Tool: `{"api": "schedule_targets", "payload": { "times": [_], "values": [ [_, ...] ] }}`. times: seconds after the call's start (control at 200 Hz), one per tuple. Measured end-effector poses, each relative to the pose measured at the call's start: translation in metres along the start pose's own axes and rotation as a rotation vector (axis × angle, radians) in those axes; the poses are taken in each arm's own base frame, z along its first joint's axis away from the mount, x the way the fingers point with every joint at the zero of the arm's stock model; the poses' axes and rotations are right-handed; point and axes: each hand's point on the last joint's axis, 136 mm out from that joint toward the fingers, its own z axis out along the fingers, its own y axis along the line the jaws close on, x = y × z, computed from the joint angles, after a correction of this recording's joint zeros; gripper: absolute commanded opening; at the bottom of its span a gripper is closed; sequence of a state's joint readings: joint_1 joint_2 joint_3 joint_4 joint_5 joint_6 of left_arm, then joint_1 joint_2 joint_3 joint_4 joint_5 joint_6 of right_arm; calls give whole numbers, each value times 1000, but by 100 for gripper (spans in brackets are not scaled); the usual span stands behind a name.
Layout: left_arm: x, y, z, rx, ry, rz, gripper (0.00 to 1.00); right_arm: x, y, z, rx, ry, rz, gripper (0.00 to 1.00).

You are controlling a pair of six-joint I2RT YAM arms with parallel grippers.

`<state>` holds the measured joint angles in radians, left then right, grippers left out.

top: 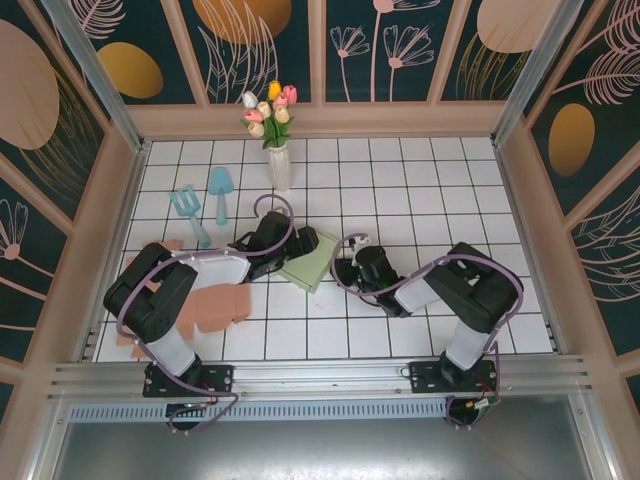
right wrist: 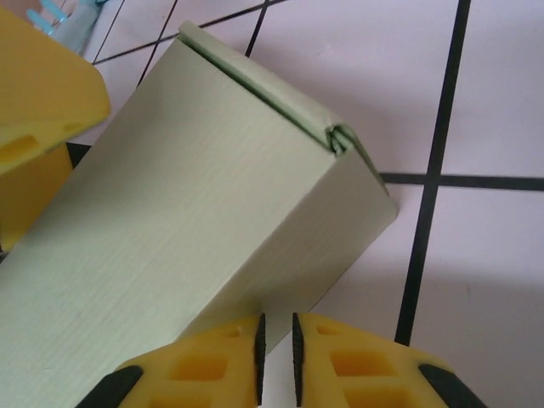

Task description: Fold the paper box

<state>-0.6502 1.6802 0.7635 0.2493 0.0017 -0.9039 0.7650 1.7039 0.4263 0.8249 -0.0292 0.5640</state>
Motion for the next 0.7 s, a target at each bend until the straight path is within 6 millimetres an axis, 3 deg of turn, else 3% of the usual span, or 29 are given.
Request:
{"api": "schedule_targets", "payload": {
  "times": [0.165, 0.31, 0.52, 0.701],
  "values": [
    [8, 11, -2, -48, 30, -6, 85, -12, -18, -16, 23, 11, 43, 16],
    [4, 11, -2, -55, 27, -5, 85, -14, -34, -19, 45, 55, 73, 7],
    [-9, -6, 8, -31, 9, 28, 85, -12, -29, -1, 18, 131, 75, 5],
    [-1, -4, 23, -33, 53, 48, 84, -18, -29, 12, 9, 148, 88, 5]
  ]
}}
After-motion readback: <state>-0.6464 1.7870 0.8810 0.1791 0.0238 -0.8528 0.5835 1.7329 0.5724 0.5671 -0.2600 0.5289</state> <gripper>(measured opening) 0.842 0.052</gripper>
